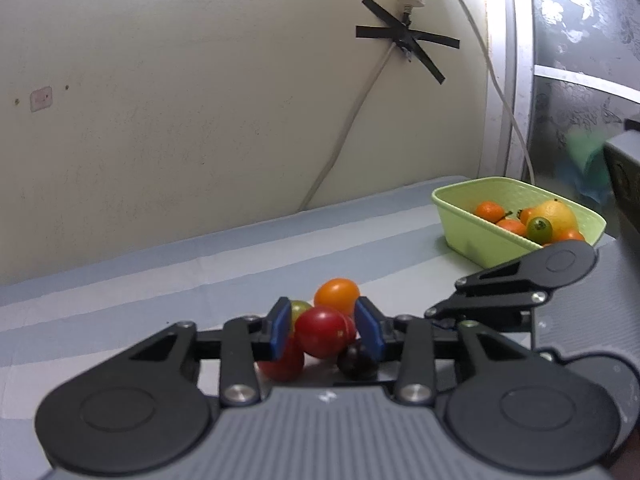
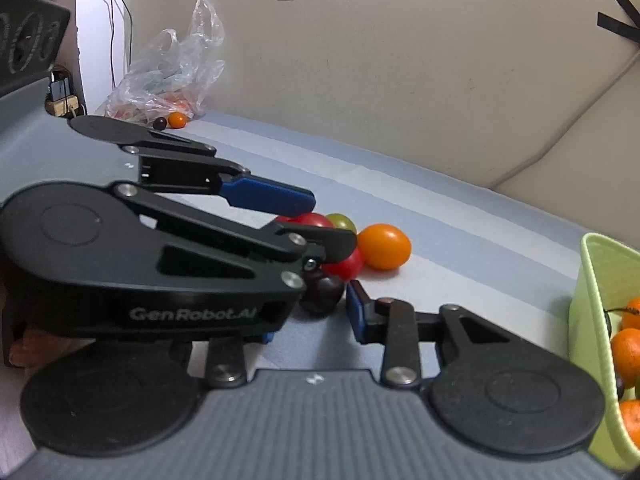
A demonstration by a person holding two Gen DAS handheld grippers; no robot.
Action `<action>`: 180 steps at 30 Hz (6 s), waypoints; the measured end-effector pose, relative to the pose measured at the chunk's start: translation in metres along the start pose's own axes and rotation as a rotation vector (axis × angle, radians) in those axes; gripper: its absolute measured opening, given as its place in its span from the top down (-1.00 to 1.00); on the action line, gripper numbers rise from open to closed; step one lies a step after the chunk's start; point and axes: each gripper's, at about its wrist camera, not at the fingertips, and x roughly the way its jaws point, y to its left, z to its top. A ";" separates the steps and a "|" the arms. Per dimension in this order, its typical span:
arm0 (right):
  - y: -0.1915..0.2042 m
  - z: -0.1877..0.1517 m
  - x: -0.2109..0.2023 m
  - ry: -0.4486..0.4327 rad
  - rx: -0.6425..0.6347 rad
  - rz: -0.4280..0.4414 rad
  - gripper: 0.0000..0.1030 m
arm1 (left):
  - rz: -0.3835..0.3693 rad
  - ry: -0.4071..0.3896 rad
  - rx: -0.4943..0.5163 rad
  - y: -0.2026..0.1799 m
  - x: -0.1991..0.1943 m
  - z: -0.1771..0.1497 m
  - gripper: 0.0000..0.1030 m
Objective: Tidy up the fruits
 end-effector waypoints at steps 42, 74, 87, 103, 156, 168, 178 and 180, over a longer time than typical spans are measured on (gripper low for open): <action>0.049 -0.122 -0.150 -0.086 0.176 -0.167 0.37 | -0.054 0.054 -0.074 -0.089 -0.127 -0.082 0.22; 0.060 -0.127 -0.153 -0.159 0.174 -0.225 0.07 | 0.050 0.089 -0.097 -0.097 -0.126 -0.093 -0.07; 0.059 -0.127 -0.150 -0.152 0.193 -0.233 0.07 | 0.050 0.079 -0.095 -0.094 -0.127 -0.095 -0.06; 0.060 -0.127 -0.147 -0.132 0.194 -0.224 0.08 | 0.047 0.065 -0.124 -0.088 -0.135 -0.099 -0.09; -0.021 -0.174 -0.205 -0.180 0.411 -0.467 0.42 | -0.191 0.060 0.184 -0.201 -0.069 -0.067 0.01; -0.063 -0.140 -0.217 -0.282 0.421 -0.408 0.45 | -0.192 0.012 0.139 -0.184 -0.052 -0.018 0.42; -0.157 -0.065 -0.166 -0.357 0.444 -0.344 0.44 | -0.204 -0.062 0.064 -0.164 0.020 0.078 0.41; -0.171 -0.060 -0.149 -0.333 0.460 -0.346 0.44 | -0.199 -0.036 0.040 -0.158 0.044 0.087 0.41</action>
